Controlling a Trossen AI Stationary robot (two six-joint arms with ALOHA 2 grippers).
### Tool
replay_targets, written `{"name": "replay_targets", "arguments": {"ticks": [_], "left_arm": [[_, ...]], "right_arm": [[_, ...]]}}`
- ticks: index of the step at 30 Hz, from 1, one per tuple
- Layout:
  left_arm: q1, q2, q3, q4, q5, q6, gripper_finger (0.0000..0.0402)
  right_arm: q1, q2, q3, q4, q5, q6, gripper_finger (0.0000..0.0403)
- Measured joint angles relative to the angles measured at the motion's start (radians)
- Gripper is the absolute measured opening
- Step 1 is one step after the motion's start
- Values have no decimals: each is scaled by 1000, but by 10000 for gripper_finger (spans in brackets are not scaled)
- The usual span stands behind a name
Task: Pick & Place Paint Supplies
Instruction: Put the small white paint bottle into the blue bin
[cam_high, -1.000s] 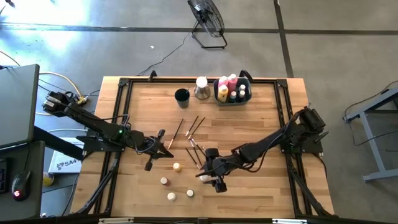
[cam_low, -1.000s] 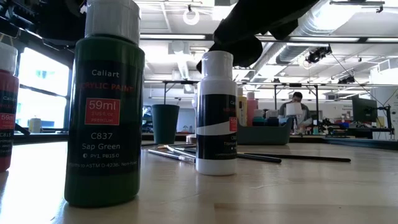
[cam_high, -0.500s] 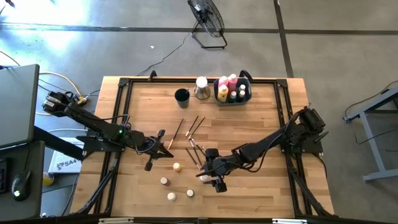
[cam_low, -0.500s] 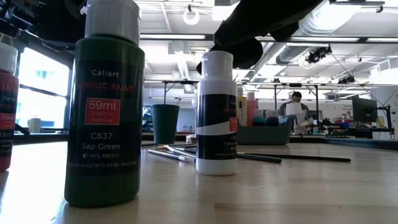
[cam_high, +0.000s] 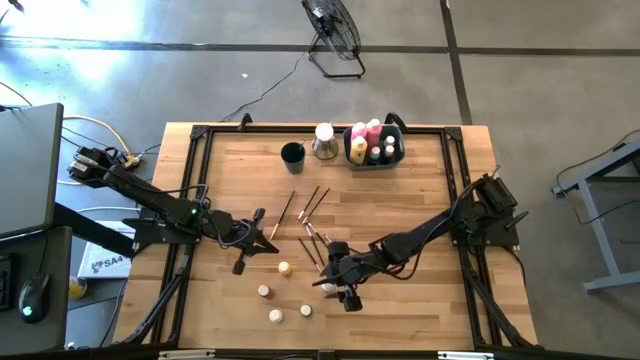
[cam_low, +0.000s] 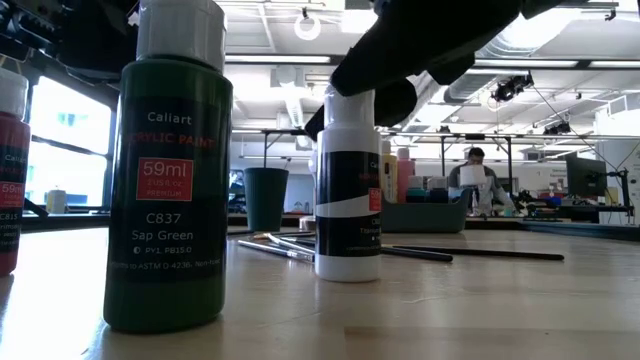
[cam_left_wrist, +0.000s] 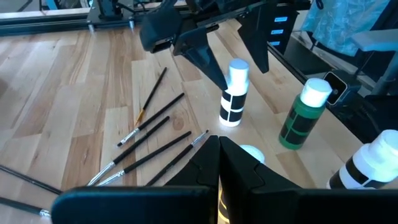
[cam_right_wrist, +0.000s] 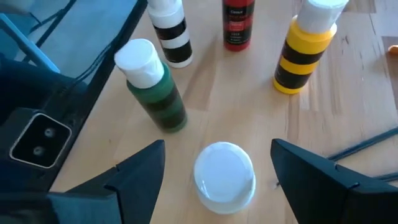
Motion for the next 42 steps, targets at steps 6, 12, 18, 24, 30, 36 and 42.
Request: {"name": "replay_targets", "arguments": {"ticks": [6,12,18,24,30,36,42], "left_arm": [[0,0,0,-1,0,0,6],[0,0,0,-1,0,0,5],[0,0,0,0,0,0,6],[0,0,0,0,1,0,5],[0,0,0,0,1,0,6],[0,0,0,0,1,0,5],[0,0,0,0,1,-6,6]], "right_arm": [[0,0,0,-1,-3,0,271],[0,0,0,-2,-5,0,241],[0,0,0,-4,-2,0,211],[0,0,0,-4,4,0,176],[0,-1,0,-3,3,0,137],[0,-2,0,-3,-4,5,121],[0,-2,0,-3,-5,12,128]]}}
